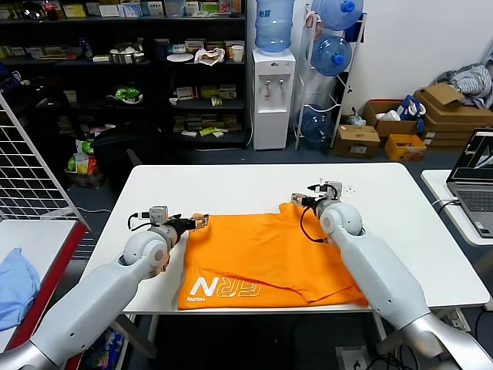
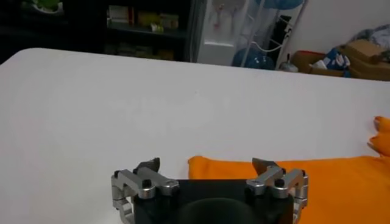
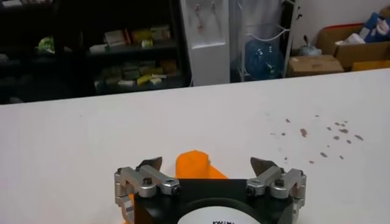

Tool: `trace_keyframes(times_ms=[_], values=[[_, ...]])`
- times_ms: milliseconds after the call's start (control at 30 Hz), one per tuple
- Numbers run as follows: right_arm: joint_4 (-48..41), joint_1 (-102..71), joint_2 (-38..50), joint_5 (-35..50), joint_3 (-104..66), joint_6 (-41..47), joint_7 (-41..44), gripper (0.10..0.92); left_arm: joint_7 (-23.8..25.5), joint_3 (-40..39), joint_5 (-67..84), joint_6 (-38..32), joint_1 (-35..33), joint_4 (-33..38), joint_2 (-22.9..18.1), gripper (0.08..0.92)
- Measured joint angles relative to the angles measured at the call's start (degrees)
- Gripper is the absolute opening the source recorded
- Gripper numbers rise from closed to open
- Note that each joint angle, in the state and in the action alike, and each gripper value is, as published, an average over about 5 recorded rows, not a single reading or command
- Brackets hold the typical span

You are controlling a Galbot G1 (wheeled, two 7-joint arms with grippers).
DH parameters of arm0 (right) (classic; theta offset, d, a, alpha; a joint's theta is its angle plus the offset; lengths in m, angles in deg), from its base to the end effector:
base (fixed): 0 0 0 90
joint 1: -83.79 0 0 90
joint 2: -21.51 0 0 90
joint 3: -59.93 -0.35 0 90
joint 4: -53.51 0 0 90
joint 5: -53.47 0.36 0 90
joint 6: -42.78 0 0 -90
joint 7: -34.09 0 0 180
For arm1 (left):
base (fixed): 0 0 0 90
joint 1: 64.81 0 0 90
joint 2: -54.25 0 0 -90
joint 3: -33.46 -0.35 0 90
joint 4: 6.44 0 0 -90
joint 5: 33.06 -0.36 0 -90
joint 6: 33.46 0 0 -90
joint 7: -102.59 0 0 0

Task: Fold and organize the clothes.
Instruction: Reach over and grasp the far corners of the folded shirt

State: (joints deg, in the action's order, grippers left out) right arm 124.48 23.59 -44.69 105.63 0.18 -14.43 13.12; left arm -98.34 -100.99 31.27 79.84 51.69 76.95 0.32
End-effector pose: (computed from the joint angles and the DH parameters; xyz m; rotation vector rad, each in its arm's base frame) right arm 0.5020 -0.0317 -0.2850 0.0451 -2.4795 -0.1345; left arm 0.4354 0.0280 -0.3012 -0.2595 -2.4900 0.1186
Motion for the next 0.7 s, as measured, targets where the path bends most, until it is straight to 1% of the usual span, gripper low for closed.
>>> trace_keyframes(times_ms=[67,133,200,300,700], values=[[-0.8,0.5,-0.3,0.0,0.4,0.2,0.1,0.916,0.1,-0.3,-0.2,0.1,0.1,-0.4,-0.2,0.921],[-1.4,0.8,-0.6,0.0,0.7,0.4,0.2,0.889,0.1,-0.5,-0.5,0.1,0.3,-0.7,-0.3,0.921],[-2.0,1.1,-0.8,0.0,1.0,0.6,0.4,0.837,0.2,-0.7,-0.8,0.1,0.4,-1.1,-0.5,0.921],[-2.7,1.4,-1.0,0.0,1.4,1.0,0.6,0.751,0.3,-1.0,-1.3,0.2,0.5,-1.6,-0.7,0.889],[-2.9,1.3,-0.8,0.7,1.8,1.4,1.1,0.405,0.5,-2.1,-3.6,-0.2,0.9,-2.8,-1.4,0.554]])
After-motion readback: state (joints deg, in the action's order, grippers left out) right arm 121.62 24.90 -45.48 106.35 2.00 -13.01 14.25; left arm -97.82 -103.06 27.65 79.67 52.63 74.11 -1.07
